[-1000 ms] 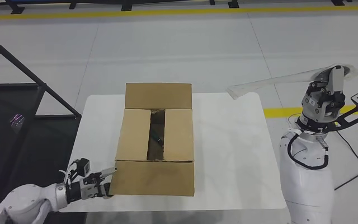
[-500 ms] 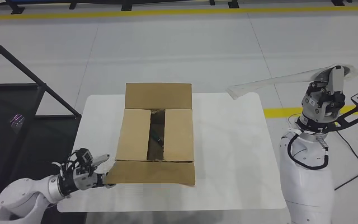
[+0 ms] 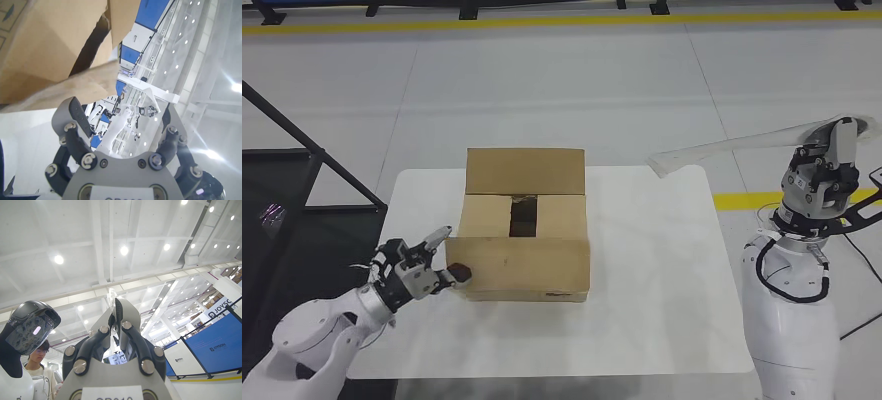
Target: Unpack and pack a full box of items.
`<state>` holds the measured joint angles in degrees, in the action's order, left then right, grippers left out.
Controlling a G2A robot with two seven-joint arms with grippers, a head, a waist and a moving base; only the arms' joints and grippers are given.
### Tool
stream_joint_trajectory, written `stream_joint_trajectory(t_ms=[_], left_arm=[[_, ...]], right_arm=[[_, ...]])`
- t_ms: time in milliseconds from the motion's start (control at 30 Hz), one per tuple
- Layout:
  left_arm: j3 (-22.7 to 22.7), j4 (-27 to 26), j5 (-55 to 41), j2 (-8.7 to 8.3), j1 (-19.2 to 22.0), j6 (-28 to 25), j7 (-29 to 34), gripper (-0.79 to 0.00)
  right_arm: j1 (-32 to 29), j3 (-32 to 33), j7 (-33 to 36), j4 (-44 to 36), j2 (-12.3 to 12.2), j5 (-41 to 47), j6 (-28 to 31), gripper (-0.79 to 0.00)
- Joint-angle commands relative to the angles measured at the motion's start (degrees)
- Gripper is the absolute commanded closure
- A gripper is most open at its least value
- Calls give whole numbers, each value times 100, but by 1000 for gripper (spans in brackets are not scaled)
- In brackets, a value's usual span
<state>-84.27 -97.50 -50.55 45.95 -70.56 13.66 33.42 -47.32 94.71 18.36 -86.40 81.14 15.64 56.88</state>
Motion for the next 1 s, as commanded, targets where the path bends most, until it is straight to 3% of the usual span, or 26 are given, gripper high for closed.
stream_joint_trajectory(t_ms=[0,300,533,667,800,967], left_arm=[[178,30,60,38,203,134,-287,-785],[1038,551,373,227,1220,868,-769,-785],[1337,804,395,345,1587,999,-856,-785],[1240,715,249,364,1606,975,-727,-785],[855,564,-107,348,1610,984,-635,-785],[449,364,-297,349,1654,855,-988,-785]], right_arm=[[0,0,0,0,0,0,0,0],[0,0,0,0,0,0,0,0],[0,0,0,0,0,0,0,0],[0,0,0,0,0,0,0,0],[0,0,0,0,0,0,0,0],[0,0,0,0,0,0,0,0]])
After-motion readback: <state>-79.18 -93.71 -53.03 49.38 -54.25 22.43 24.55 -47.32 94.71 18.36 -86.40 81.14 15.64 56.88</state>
